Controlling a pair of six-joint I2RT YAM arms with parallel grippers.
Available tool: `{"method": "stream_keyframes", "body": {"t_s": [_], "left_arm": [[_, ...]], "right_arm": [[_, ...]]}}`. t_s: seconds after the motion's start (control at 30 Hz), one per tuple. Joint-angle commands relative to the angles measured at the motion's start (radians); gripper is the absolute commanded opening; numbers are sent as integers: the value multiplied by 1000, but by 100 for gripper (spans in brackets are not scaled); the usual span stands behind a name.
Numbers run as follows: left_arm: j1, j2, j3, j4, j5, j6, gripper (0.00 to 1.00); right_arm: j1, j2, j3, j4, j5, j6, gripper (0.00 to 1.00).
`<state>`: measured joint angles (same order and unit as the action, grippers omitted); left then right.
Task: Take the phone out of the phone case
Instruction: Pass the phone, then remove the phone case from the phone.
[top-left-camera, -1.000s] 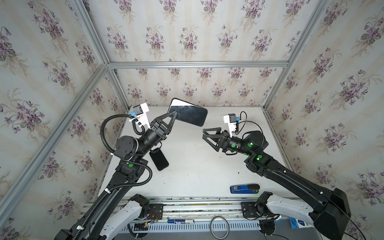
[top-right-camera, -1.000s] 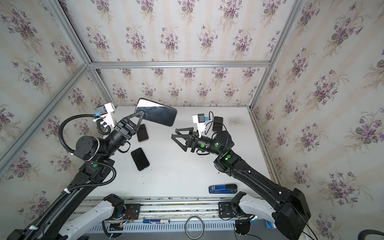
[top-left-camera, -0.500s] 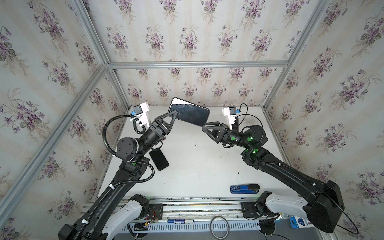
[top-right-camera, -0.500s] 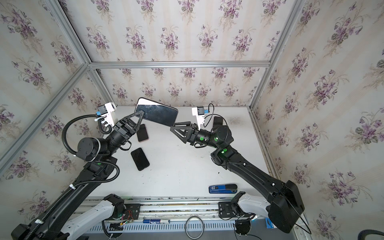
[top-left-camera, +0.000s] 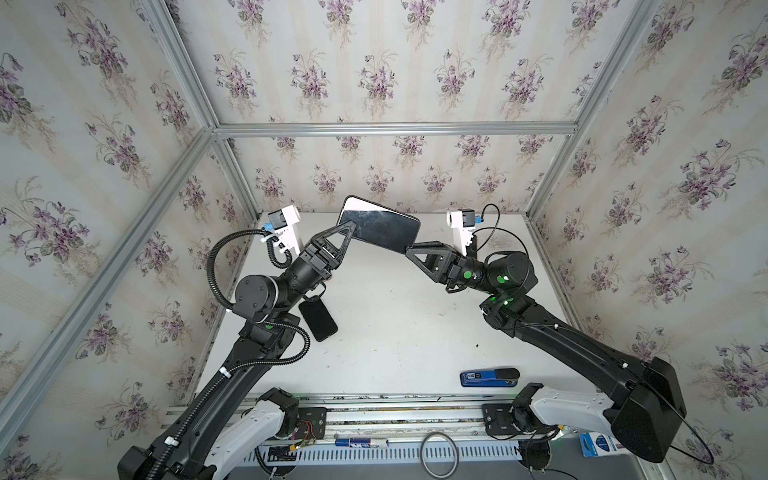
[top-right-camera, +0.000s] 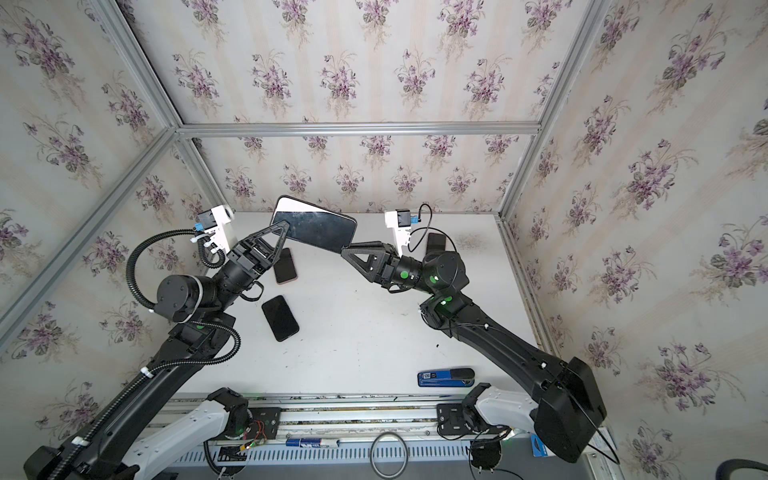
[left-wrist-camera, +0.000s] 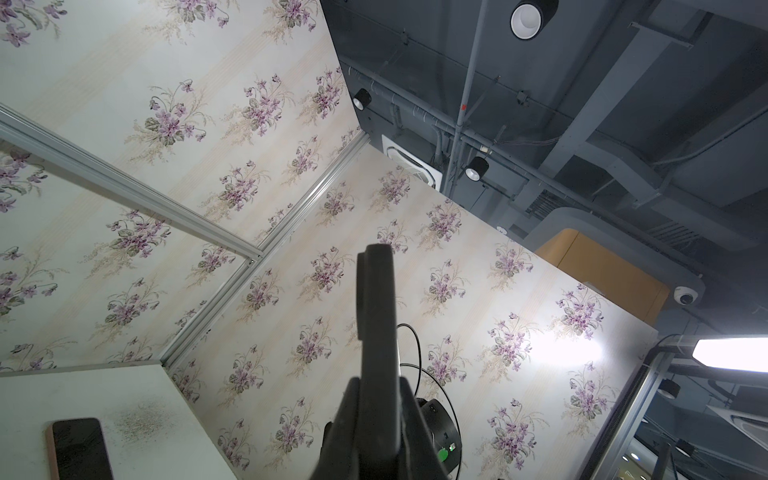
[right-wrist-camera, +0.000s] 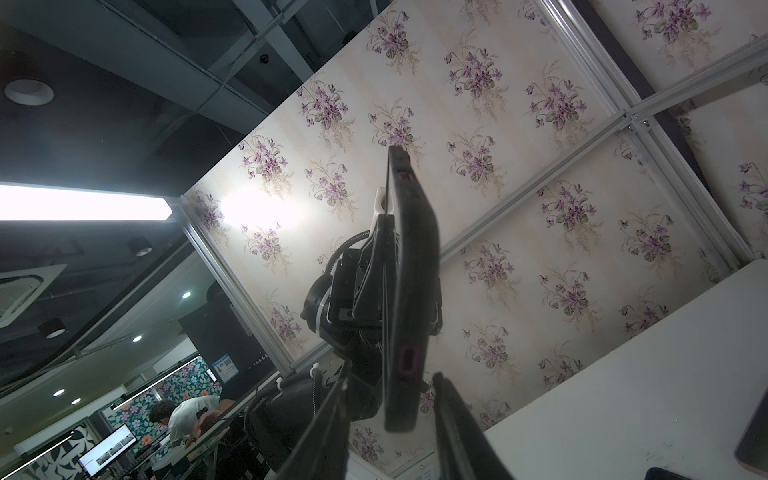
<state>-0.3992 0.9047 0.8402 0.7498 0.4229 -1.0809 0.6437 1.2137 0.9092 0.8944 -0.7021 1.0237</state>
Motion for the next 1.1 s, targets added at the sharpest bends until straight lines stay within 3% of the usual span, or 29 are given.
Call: {"method": "stream_keyframes", "body": {"t_s": [0.0,0.7,1.07], "left_arm": [[2,2,-1,88,-3,-7,0],[2,9,-11,95,-18,-7,0],[1,9,-15,89,-21,-1,0]], "right_arm": [[1,6,11,78,-14,28,33],[2,31,-28,142,-17,73,26],[2,49,-33,172,-23,91,11]]}}
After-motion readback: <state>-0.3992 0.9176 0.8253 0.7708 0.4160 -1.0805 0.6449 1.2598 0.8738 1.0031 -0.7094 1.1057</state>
